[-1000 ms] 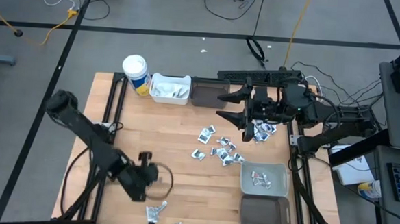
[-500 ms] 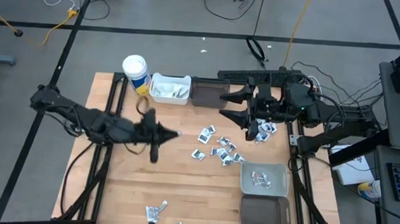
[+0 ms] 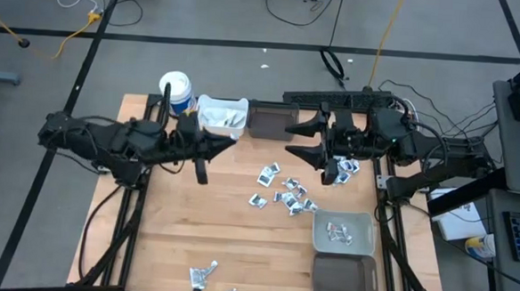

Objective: Pick & Place First Aid Supplies
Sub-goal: Put the orange ointment pack into the gray bin

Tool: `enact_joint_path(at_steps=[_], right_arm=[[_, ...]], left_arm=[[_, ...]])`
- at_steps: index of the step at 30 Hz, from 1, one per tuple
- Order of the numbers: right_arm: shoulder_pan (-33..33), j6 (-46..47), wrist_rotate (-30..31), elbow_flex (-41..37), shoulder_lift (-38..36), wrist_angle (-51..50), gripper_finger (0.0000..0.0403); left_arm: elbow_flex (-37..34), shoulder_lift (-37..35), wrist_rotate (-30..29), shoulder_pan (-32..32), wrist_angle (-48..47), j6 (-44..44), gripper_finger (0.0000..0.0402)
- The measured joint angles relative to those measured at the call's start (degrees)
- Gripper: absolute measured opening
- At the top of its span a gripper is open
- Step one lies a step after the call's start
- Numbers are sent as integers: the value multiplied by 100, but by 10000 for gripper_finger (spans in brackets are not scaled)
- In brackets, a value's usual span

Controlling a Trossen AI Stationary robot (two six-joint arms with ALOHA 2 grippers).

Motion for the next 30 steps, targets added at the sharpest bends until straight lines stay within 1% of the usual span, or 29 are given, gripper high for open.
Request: enact_joint_path(at_steps=[3,4,9,12,17,21,26,28,30], right_arm=[[-12,41,6,8,88,165,222],[-13,43,6,9,122,175,222],[-13,-42,166,290,490,156,222],[-47,-168,163,542,667,140,222],[-131,-194,151,849,867,-131,222],[-133,-81,145,852,893,-312,222],[-98,-68,143,855,893,-412,217],[-79,-67,143,855,891,-394,203],[-79,-20,142,855,882,-400,178]], left_arm=[[575,262,182,171,-491,43,0],[723,371,286,224,-522,70,0],[1303,881,621,408,-491,307,0],[1571,1154,859,468,-511,410,0],[1996,1598,1045,465,-523,607,0],[2228,1769,1068,466,-670,617,0],[2270,1795,1068,465,-689,637,0],[2274,1794,1068,465,-682,634,0],[2274,1794,1067,465,-677,637,0]])
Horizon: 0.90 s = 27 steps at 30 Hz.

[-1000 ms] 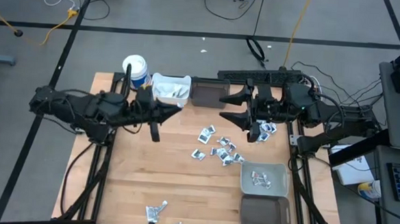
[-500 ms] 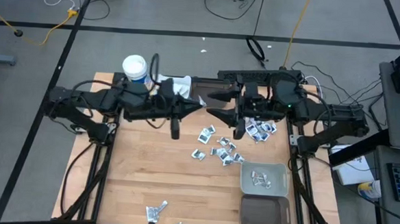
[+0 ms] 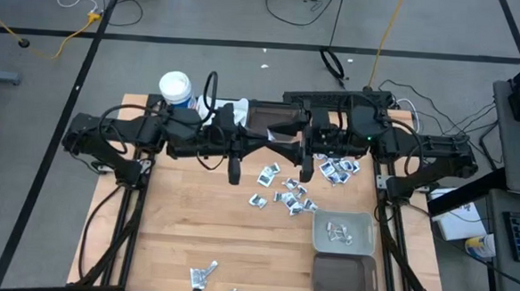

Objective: Pick & Place First Aid Supplies
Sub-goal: Put the orange ointment pack into the gray bin

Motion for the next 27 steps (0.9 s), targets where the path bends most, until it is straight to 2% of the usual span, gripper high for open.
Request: enact_joint_path(at_steps=[7,9,13,19,23,27], right_arm=[[-1,81,9,0,7,-13,37],[-1,74,13,0,7,2,12],[1,119,3,-2,-31,-8,8],[5,148,-15,1,-288,-486,2],[7,482,-34,2,-552,-1543,1],[95,925,-159,32,-773,-2799,1]], left_arm=[[0,1,-32,-2,11,-20,0],[0,0,-42,-2,60,10,0],[0,-7,-10,-2,99,-73,11],[5,-168,525,0,-142,-347,91],[2,-278,573,-46,-326,-424,150],[2,-428,581,-46,-313,-509,189]])
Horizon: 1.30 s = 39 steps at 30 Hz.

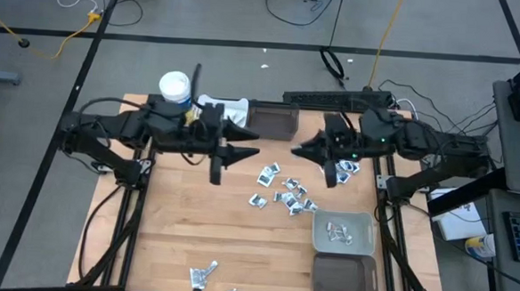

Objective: Pick & Place First Aid Supplies
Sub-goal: Put the orange ointment pack into the gray bin

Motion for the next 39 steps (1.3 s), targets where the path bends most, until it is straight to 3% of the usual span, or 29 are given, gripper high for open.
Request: enact_joint_path(at_steps=[9,19,24,28,39], right_arm=[[455,578,1,695,91,-3349,0],[1203,1571,-612,748,152,-5512,0],[1416,1887,-882,748,148,-5684,0],[1618,2133,-580,591,141,-5686,0],[2250,2740,-246,-1430,148,-4649,0]], left_arm=[[-2,-121,-40,74,-8,-141,209],[-7,-127,-44,78,16,-200,204],[-7,-125,-172,86,18,-203,201],[-7,-125,-189,105,14,-289,200],[-7,-125,-187,100,14,-178,200]])
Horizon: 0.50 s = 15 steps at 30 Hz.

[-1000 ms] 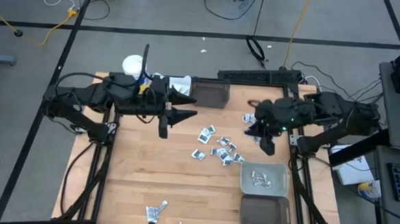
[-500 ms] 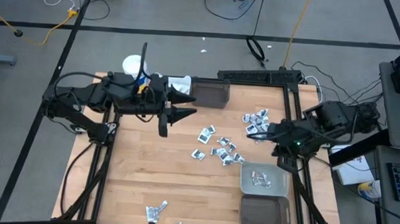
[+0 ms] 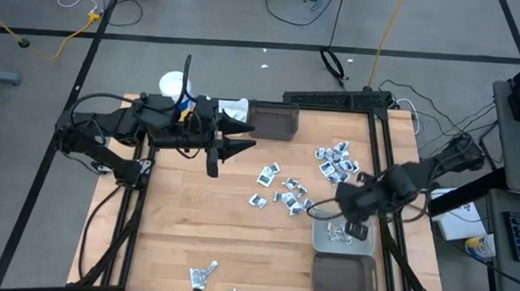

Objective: Pick & Place First Aid Supplies
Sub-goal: Put the orange ointment pack into the gray bin

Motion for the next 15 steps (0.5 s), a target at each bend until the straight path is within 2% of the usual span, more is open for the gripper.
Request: enact_joint_path(at_steps=[10,15], right_arm=[[393,695,-29,-2160,2,1999,0],[436,1024,-151,-2952,2,2715,0]], left_arm=[[0,0,45,0,-1,6,200],[0,0,48,0,-2,20,200]])
